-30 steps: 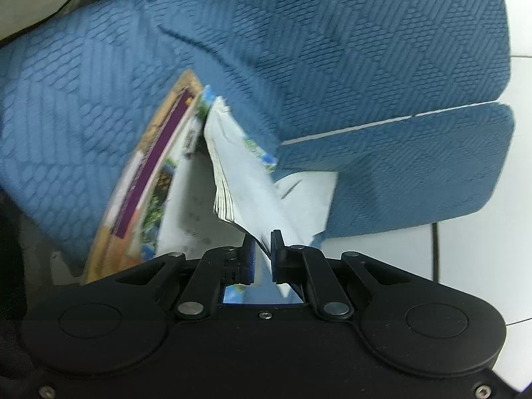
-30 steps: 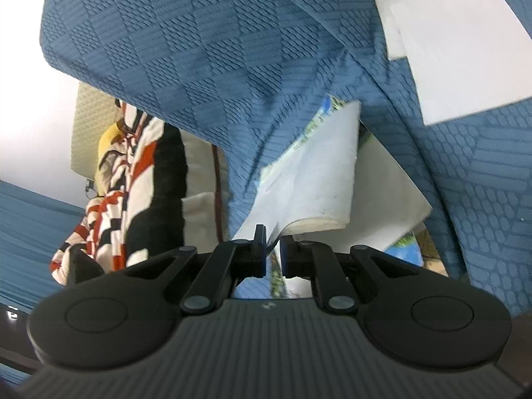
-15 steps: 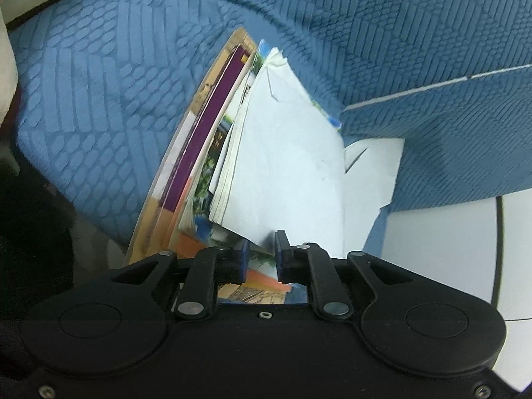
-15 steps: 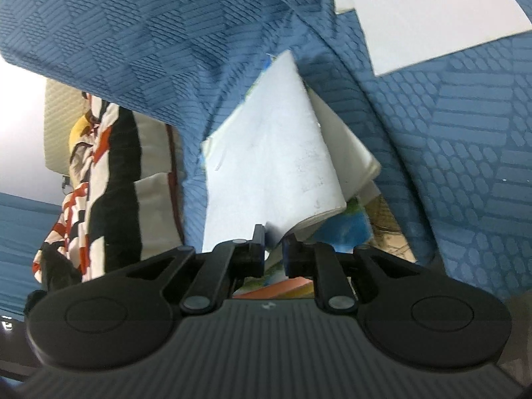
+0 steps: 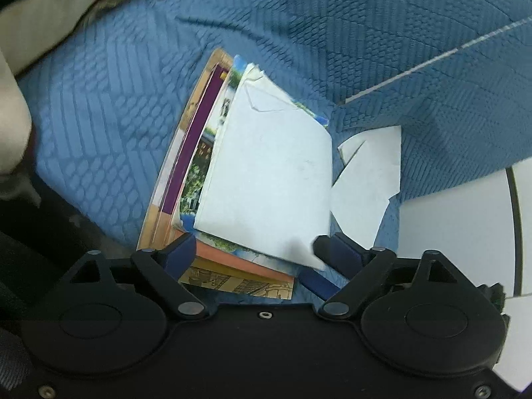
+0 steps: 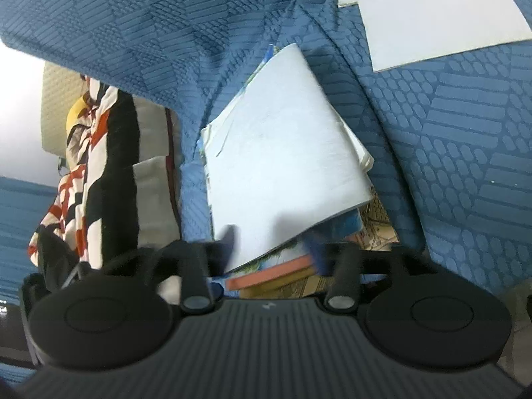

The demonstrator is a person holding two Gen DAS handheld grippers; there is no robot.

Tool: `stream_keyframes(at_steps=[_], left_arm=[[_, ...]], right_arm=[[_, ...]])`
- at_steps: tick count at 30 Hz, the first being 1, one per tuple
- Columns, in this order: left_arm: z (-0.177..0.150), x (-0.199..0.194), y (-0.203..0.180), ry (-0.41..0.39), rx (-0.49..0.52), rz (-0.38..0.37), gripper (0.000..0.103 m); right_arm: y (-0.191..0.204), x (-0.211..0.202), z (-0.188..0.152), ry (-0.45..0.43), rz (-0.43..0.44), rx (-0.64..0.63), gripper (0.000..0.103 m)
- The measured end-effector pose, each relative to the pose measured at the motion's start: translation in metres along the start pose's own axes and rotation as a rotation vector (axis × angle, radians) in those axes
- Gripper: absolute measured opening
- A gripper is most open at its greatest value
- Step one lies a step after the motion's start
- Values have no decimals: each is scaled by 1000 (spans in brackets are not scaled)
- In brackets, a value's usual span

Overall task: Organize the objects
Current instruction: 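Lay the white sheets on the book stack and open both grippers, then withdraw both open grippers from the book stack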

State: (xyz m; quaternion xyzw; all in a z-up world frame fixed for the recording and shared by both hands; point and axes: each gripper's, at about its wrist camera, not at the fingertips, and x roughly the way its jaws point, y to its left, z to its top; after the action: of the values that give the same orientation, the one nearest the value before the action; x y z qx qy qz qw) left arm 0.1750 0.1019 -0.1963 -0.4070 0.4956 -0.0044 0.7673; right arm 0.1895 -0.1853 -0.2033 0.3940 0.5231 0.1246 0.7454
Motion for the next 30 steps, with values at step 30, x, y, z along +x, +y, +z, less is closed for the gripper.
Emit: stream_keyframes(at_steps=[30], left_arm=[[-77,-94,-147,-220,522,-78,102]], right_arm=[[49,-178,-37,-379,-178,-435,83]])
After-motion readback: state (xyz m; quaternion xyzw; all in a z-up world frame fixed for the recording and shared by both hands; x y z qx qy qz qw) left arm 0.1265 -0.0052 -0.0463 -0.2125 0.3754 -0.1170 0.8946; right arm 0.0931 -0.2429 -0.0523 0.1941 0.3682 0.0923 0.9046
